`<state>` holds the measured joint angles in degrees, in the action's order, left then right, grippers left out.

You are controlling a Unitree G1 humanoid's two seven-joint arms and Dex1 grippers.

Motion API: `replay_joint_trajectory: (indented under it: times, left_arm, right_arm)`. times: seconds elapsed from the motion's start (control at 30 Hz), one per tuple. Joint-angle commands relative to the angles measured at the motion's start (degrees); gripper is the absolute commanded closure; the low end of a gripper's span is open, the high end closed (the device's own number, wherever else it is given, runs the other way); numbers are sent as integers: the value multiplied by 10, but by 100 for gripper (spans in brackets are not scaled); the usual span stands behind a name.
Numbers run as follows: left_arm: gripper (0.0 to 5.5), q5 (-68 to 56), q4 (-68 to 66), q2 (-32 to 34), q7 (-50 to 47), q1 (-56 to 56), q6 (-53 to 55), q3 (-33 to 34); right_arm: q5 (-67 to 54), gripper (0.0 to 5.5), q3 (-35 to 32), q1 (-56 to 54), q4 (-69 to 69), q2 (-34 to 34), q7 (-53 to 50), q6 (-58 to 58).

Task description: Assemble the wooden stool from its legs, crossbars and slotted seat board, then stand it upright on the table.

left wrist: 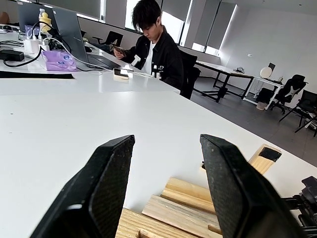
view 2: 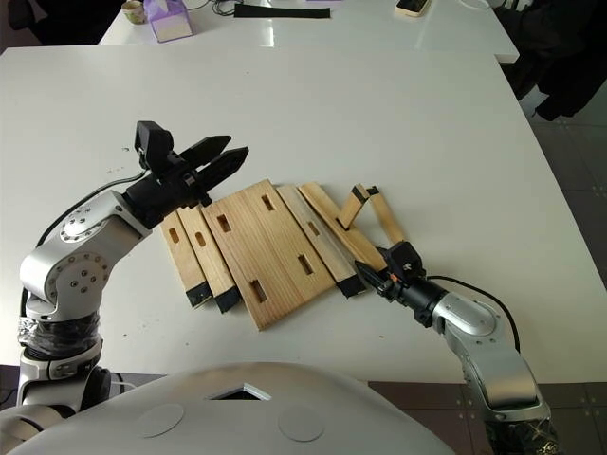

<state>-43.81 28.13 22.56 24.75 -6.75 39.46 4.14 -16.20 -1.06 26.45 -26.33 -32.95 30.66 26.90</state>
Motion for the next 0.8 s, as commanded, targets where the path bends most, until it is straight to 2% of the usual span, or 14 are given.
replay_joint_trajectory:
  times: [0.03,0.23,0.43,0.63,0.8]
  left_arm:
    - [284,-47,-4,0,1,-15,16,37]
    - [193,-257,36,14,44,-34,69,74]
    - [190,-336,38,30,61,-76,88,55]
    - [190,-368,35,43,77,-92,101,32]
    - [190,-385,40,48,86,-101,99,21]
  right_arm:
    - [-92,343,-84,-76,-22,13,3,34]
    - [-394,343,-188,-205,-90,-11,30,135]
    - [-629,343,-208,-277,-80,-88,87,210]
    - [-706,343,-193,-342,-46,-140,119,241]
    - [-695,343,-162,-352,-38,-159,164,262]
